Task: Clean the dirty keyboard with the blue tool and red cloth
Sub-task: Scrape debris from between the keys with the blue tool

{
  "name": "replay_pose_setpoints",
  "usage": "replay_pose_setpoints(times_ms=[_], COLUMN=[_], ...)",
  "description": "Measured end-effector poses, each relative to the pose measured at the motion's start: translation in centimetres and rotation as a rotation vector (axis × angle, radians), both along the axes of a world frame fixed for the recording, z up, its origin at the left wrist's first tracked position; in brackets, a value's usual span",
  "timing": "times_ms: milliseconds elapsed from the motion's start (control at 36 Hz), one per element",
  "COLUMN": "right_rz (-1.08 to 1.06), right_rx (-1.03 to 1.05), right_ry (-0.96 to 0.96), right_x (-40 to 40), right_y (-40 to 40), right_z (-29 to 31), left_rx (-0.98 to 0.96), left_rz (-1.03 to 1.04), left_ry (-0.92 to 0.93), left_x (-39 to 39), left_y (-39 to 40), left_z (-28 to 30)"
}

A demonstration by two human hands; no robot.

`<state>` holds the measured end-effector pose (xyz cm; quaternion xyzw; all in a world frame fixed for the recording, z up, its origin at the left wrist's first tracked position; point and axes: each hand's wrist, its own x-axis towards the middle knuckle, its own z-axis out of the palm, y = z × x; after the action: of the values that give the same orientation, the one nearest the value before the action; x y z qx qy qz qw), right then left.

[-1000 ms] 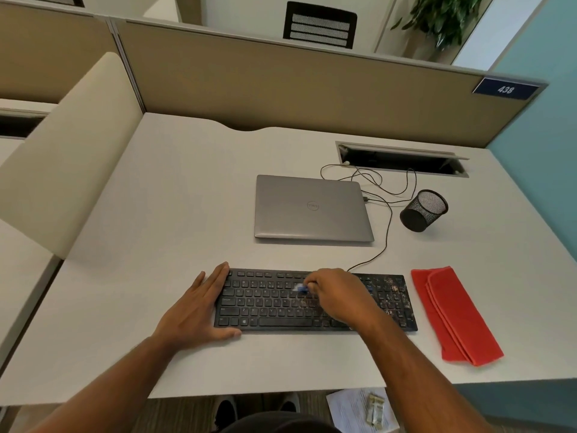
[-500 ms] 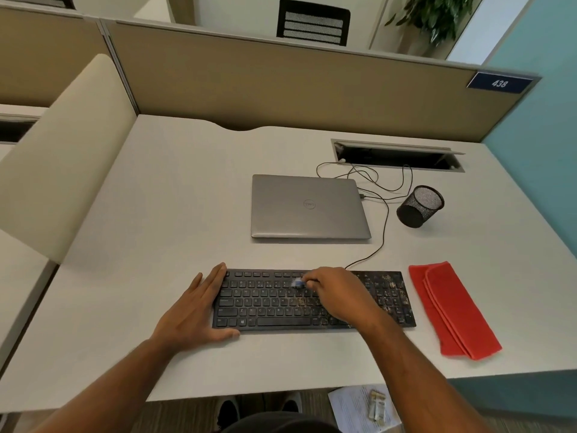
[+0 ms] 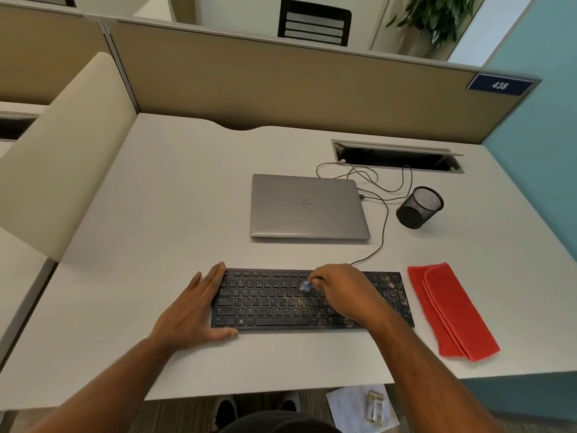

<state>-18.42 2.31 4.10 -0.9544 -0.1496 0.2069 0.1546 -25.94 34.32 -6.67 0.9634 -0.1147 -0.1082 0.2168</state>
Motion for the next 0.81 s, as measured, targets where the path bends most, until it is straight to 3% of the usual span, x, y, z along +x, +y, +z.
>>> replay_pose_setpoints(times_ms=[250, 389, 556, 667, 806], right_rz=[-0.022, -0.077, -0.069, -0.115, -0.109], right_rx=[0.049, 0.024, 0.031, 0.072, 0.034], right_ry=[0.055, -0.022, 0.087, -0.013, 0.094], right_x=[-0.4, -0.1, -0.4, -0.4, -0.8], right_y=[-0.5, -0.9, -1.3, -1.3, -1.6], right_z=[0.0, 0.0, 0.1, -0.2, -0.6], left_rx=[0.006, -0.007, -0.009, -0.015, -0.008], left_rz=[-0.009, -0.008, 0.003, -0.011, -0.018], left_ry=[0.026, 0.016, 0.018, 0.003, -0.008], left_x=[-0.2, -0.2, -0.1, 0.0, 0.0], left_y=[-0.4, -0.4, -0.2, -0.2, -0.1], left_z=[0.9, 0.8, 0.5, 0.4, 0.2])
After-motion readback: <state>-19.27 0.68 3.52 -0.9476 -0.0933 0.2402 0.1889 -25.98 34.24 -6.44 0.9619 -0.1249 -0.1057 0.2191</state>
